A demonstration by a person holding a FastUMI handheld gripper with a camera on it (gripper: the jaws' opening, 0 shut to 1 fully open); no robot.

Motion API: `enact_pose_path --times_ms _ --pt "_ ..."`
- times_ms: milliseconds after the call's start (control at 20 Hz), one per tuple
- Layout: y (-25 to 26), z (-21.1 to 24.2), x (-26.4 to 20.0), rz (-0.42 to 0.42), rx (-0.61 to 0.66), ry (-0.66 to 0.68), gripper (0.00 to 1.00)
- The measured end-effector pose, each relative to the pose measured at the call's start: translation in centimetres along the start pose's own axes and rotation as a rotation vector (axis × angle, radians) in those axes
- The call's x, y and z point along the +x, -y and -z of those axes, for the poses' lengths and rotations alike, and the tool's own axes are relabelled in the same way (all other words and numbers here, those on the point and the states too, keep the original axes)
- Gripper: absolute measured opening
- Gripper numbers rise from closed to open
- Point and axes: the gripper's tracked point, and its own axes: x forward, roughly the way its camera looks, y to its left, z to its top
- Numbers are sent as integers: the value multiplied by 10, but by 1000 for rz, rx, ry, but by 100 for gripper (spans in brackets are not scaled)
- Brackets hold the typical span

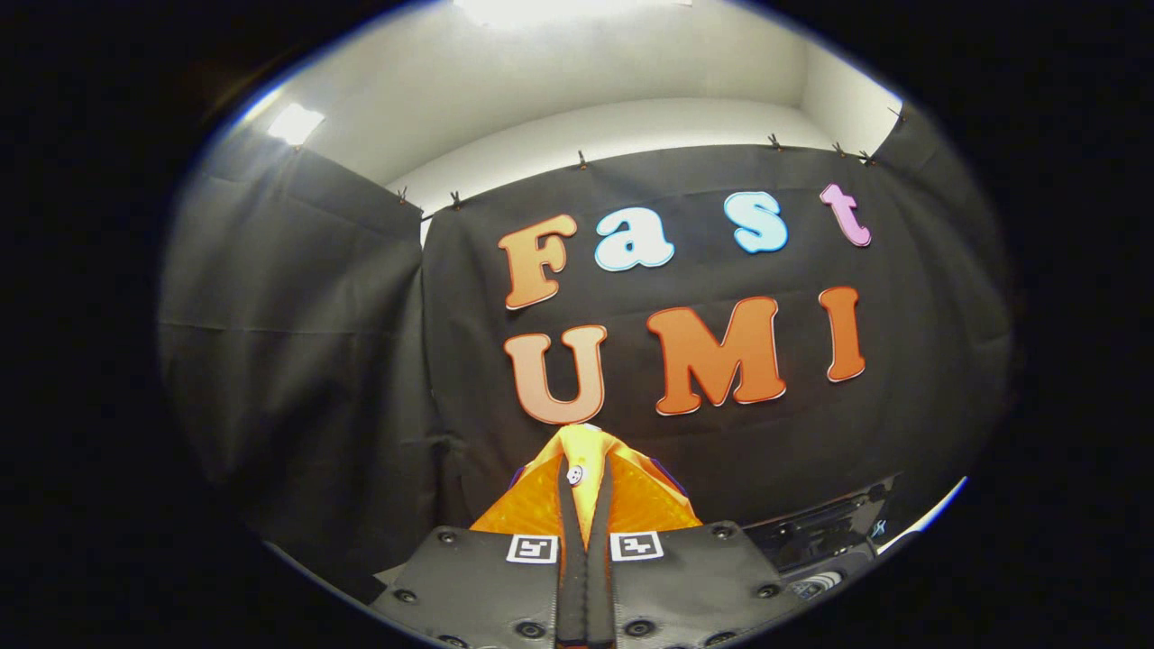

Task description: Put the clothes into the washing machine and then close the washing machine lid.

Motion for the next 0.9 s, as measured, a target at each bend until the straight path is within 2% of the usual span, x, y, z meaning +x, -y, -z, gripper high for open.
enact_pose_path --times_ms 500,700,900 --pt "148 -36 -32 92 -26 54 8" --pt "207 -18 -41 142 -15 39 8" --pt "256 21 -43 187 -8 -2 8"
